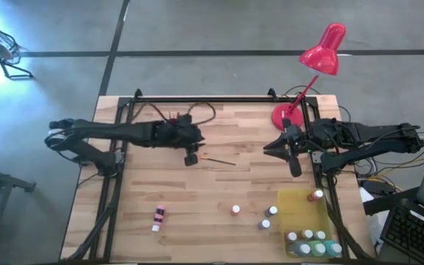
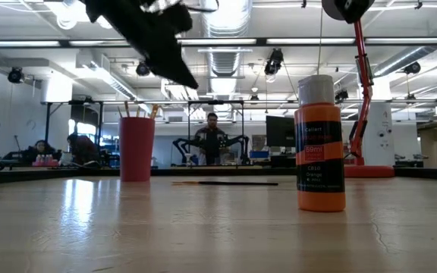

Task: Pick & Place Paint Supplies
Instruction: Put the black paint brush into the pink cup

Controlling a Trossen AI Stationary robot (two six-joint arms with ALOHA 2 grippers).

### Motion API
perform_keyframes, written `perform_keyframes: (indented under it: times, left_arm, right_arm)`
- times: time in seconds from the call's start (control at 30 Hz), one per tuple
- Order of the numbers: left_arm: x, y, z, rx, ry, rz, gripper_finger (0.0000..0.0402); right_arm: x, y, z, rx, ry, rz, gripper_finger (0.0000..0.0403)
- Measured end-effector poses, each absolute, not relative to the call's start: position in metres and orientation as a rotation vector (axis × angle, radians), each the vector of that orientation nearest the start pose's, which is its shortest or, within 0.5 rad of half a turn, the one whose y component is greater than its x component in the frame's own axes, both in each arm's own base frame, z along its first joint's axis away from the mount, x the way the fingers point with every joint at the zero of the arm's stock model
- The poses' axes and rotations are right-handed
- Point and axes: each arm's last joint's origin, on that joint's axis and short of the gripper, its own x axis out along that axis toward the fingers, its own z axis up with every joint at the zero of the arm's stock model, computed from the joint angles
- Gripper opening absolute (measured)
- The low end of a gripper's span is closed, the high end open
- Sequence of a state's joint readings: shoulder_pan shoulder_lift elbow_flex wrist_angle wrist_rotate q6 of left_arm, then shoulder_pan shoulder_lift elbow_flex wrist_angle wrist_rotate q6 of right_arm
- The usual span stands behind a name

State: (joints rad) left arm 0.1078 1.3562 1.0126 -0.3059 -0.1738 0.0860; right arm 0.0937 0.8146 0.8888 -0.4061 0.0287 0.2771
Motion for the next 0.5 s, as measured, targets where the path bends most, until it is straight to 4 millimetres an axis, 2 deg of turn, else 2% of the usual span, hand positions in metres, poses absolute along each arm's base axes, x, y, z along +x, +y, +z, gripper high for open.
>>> perform_keyframes:
  times: [0.17, 0.4, 0.5]
  left_arm:
    - [0.297, 0.037, 0.248, 0.112, 0.833, 0.232, 0.0113]
    - [0.307, 0.039, 0.214, 0.127, 0.994, 0.218, 0.0192]
    - [0.309, 0.039, 0.203, 0.143, 1.050, 0.204, 0.0210]
  right_arm:
    - [0.170, 0.015, 0.338, 0.253, 0.350, 0.016, 0.0082]
    - [0.170, 0.015, 0.337, 0.253, 0.353, 0.015, 0.0097]
    - [0.170, 0.015, 0.337, 0.253, 0.354, 0.015, 0.0101]
